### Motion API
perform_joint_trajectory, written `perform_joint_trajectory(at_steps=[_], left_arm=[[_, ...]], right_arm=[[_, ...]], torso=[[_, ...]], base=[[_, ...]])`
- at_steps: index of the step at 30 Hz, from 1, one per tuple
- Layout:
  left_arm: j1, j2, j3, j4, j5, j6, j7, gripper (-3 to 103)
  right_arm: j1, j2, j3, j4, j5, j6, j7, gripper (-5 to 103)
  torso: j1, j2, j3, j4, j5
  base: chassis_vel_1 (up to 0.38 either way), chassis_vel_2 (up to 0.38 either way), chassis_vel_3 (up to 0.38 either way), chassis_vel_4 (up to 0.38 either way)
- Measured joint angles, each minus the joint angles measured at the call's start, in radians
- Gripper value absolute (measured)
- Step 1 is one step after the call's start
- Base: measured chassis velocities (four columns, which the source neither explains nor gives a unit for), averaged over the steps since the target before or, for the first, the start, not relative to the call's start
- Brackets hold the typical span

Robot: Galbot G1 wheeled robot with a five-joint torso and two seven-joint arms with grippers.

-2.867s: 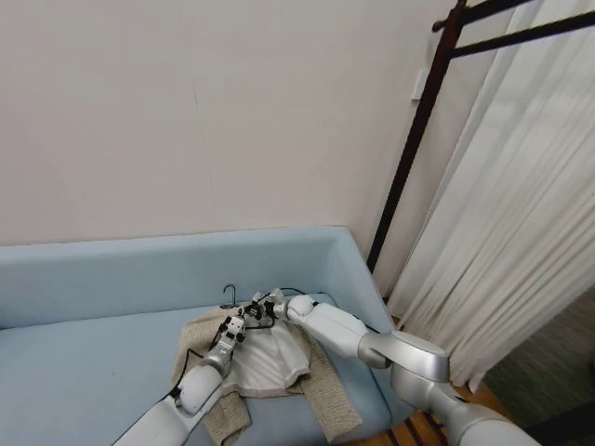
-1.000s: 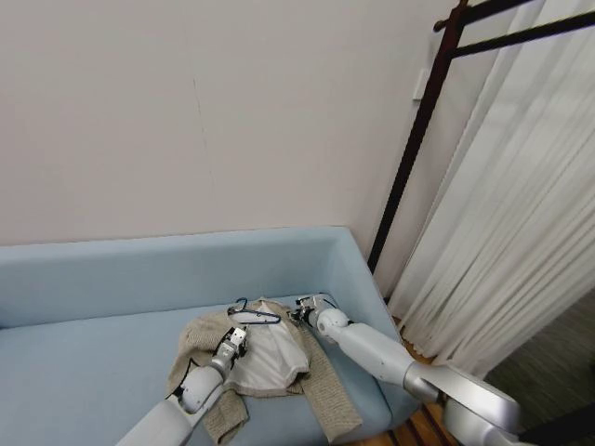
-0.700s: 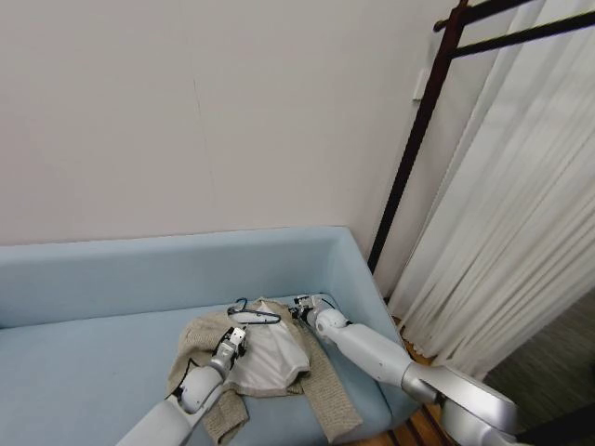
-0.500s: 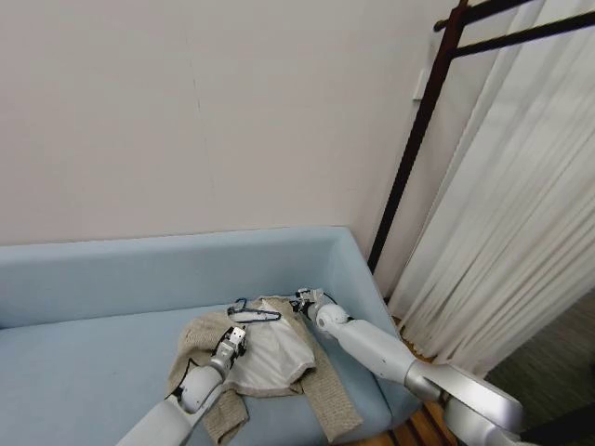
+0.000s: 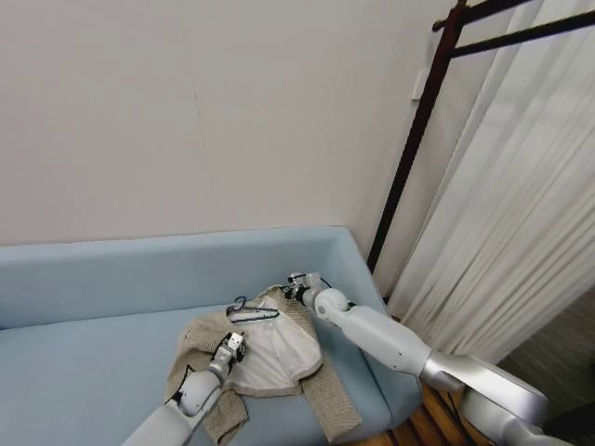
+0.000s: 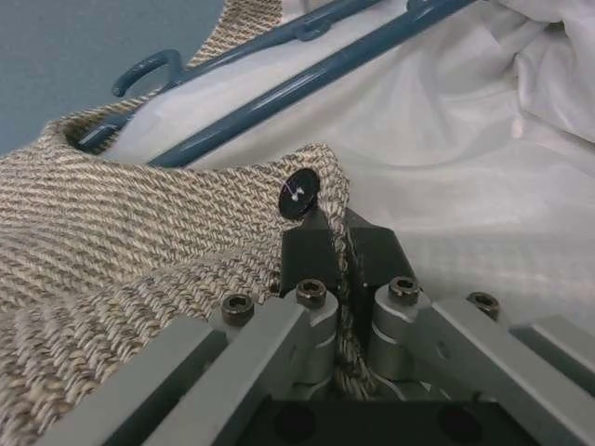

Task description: Pick up the clothes from the sofa and hang them on the clothes hanger.

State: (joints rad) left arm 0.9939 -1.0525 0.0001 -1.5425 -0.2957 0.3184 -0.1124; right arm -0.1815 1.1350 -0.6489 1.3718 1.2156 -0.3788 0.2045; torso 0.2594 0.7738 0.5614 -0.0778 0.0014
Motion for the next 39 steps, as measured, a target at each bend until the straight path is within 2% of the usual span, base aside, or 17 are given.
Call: perform_joint_trajectory(at_steps=[1, 4, 5, 8, 10, 13, 14, 16, 17, 18, 19, 20, 23, 25, 28, 32, 39], left_arm=[[0.000, -0.010, -0.001, 0.010, -0.005, 0.000, 0.005, -1], [0.004, -0.037, -0.003, 0.038, -0.028, -0.014, 0.037, 14], [0.004, -0.037, -0.003, 0.038, -0.028, -0.014, 0.037, 14], [0.035, -0.040, -0.015, 0.019, -0.034, -0.050, 0.057, 30], [0.052, -0.037, -0.031, -0.001, -0.034, -0.058, 0.063, 30], [0.077, -0.018, -0.077, -0.039, -0.033, -0.102, 0.066, 46], [0.077, -0.018, -0.077, -0.039, -0.033, -0.102, 0.066, 46], [0.060, -0.003, -0.095, -0.047, -0.032, -0.141, 0.064, 57], [0.048, 0.003, -0.102, -0.052, -0.032, -0.153, 0.063, 57], [0.039, 0.010, -0.108, -0.062, -0.035, -0.162, 0.064, 62], [0.032, 0.017, -0.113, -0.072, -0.041, -0.168, 0.064, 68], [0.032, 0.017, -0.113, -0.072, -0.041, -0.168, 0.064, 68], [0.037, 0.034, -0.131, -0.111, -0.060, -0.188, 0.064, 84], [0.049, 0.041, -0.140, -0.132, -0.064, -0.195, 0.064, 84], [0.088, 0.060, -0.164, -0.177, -0.068, -0.199, 0.048, 98], [0.095, 0.066, -0.159, -0.165, -0.063, -0.195, 0.052, 100], [0.080, 0.053, -0.143, -0.145, -0.061, -0.122, 0.099, 100]], right_arm=[[0.008, 0.017, -0.013, 0.001, 0.003, -0.004, 0.002, 0], [0.035, 0.053, -0.049, 0.018, 0.023, -0.012, 0.013, 0], [0.035, 0.053, -0.049, 0.018, 0.023, -0.012, 0.013, 0], [0.060, 0.053, -0.085, 0.068, 0.069, -0.030, 0.031, 0], [0.065, 0.052, -0.095, 0.081, 0.080, -0.036, 0.037, 0], [0.063, 0.069, -0.107, 0.086, 0.083, -0.041, 0.043, 0], [0.063, 0.069, -0.107, 0.086, 0.083, -0.041, 0.043, 0], [0.041, 0.081, -0.096, 0.070, 0.075, -0.041, 0.058, 0], [0.030, 0.083, -0.088, 0.064, 0.071, -0.041, 0.064, 0], [0.020, 0.084, -0.081, 0.059, 0.066, -0.040, 0.068, 0], [0.012, 0.086, -0.075, 0.052, 0.060, -0.040, 0.071, 0], [0.012, 0.086, -0.075, 0.052, 0.060, -0.040, 0.071, 0], [-0.012, 0.094, -0.056, 0.025, 0.050, -0.039, 0.078, 0], [-0.016, 0.102, -0.053, 0.013, 0.048, -0.039, 0.077, 0], [-0.023, 0.117, -0.042, -0.013, 0.045, -0.036, 0.069, 0], [-0.026, 0.121, -0.018, -0.022, 0.046, -0.028, 0.061, 0], [-0.006, 0.111, 0.006, -0.035, 0.053, -0.029, 0.044, 0]], torso=[[0.000, 0.000, 0.000, -0.0002, -0.0001], [0.000, 0.000, 0.000, 0.0002, 0.0000], [0.000, 0.000, 0.000, 0.0002, 0.0000], [0.000, 0.000, 0.000, -0.0002, -0.0003], [0.000, 0.000, 0.000, -0.0003, -0.0003], [0.000, 0.000, 0.000, 0.0000, -0.0001], [0.000, 0.000, 0.000, 0.0000, -0.0001], [0.000, 0.000, 0.000, 0.0004, -0.0001], [0.000, 0.000, 0.000, 0.0001, -0.0001], [0.000, 0.000, 0.000, -0.0002, -0.0001], [0.000, 0.000, 0.000, -0.0003, 0.0001], [0.000, 0.000, 0.000, -0.0003, 0.0001], [0.000, 0.000, 0.000, -0.0008, 0.0000], [0.000, 0.000, 0.000, -0.0004, 0.0000], [0.000, 0.000, 0.000, 0.0006, 0.0000], [0.000, 0.000, 0.000, 0.0000, 0.0000], [0.000, 0.000, 0.000, -0.0005, -0.0002]], base=[[0.000, 0.000, 0.000, 0.000], [0.000, 0.000, 0.000, 0.000], [0.000, 0.000, 0.000, 0.000], [0.000, 0.000, 0.000, 0.000], [0.000, 0.000, 0.000, 0.000], [0.000, 0.000, 0.000, 0.000], [0.000, 0.000, 0.000, 0.000], [0.000, 0.000, 0.000, 0.000], [0.000, 0.000, 0.000, 0.000], [0.000, 0.000, 0.000, 0.000], [0.000, 0.000, 0.000, 0.000], [0.000, 0.000, 0.000, 0.000], [0.000, 0.000, 0.000, 0.000], [0.000, 0.000, 0.000, 0.000], [0.000, 0.000, 0.000, 0.000], [0.000, 0.000, 0.000, 0.000], [0.000, 0.000, 0.000, 0.000]])
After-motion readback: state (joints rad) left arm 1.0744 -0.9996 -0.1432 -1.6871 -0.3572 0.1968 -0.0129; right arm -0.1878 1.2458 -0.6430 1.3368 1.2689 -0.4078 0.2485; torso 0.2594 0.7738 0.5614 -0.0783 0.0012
